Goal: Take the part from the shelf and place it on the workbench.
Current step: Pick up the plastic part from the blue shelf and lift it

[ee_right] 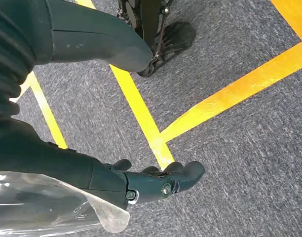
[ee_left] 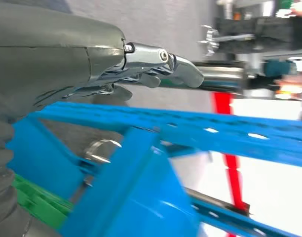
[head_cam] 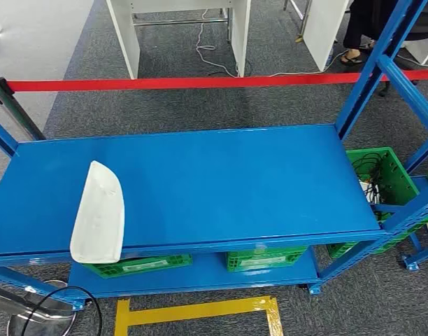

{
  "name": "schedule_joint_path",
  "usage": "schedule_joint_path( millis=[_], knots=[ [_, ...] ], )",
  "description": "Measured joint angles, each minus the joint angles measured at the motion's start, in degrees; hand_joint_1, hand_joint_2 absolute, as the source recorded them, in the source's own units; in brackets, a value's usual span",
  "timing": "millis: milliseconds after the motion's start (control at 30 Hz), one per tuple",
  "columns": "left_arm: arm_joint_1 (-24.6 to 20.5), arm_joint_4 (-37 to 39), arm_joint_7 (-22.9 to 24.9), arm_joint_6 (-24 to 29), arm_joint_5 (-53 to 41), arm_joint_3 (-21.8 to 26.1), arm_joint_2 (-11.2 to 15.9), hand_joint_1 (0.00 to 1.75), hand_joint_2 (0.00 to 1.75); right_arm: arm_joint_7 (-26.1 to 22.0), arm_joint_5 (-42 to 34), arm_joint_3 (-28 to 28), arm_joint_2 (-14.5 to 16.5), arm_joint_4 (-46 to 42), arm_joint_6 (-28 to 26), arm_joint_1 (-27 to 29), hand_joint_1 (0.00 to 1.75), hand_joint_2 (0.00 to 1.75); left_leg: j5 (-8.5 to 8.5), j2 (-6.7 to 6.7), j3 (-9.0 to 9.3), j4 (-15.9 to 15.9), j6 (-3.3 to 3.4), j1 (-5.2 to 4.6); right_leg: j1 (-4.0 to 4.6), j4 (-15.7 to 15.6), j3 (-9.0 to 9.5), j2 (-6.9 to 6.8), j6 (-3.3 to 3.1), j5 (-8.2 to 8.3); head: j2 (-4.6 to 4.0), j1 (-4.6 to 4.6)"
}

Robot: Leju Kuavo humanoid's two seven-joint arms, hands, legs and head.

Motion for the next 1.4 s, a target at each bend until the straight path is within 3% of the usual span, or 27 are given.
schedule_joint_path(
  millis=[367, 633, 1000, 1400],
  knots=[
    [5.3, -16.9, -0.6, 0.6, -3.3, -11.4, -1.9, 0.00, 1.75, 0.2, 2.4, -0.9, 0.6, 0.2, -0.9, -0.1, 0.00, 1.75, 0.00, 0.00, 0.00, 0.0, 0.00, -0.02, -0.03, 0.0, -0.01, 0.03, 0.00, 0.00, 0.00, 0.01],
    [8.2, -23.9, -0.9, -4.0, -11.2, -21.2, -1.8, 0.00, 1.75, 0.5, 5.1, -2.1, 1.1, 0.3, -1.4, -0.2, 0.00, 1.75, 0.00, 0.00, 0.00, 0.0, 0.00, -0.03, -0.05, 0.0, 0.00, 0.01, 0.00, 0.00, 0.00, 0.00],
    [10.5, -21.3, -0.9, -0.4, -19.9, -37.1, 7.5, 0.00, 1.75, 1.1, 9.0, -3.5, 1.2, 0.4, -1.3, -0.3, 0.00, 1.75, 0.00, 0.00, 0.00, 0.0, 0.00, -0.03, -0.04, 0.0, 0.00, 0.01, 0.00, 0.00, 0.00, 0.00],
    [10.1, -10.7, -0.9, 4.1, -37.6, -41.4, 10.1, 0.00, 1.75, 1.2, 12.5, -4.2, 1.2, 0.6, -1.2, -0.5, 0.00, 1.75, 0.00, 0.00, 0.00, 0.0, 0.01, -0.06, -0.08, 0.0, -0.01, 0.01, 0.01, 0.00, 0.00, 0.00]
  ],
)
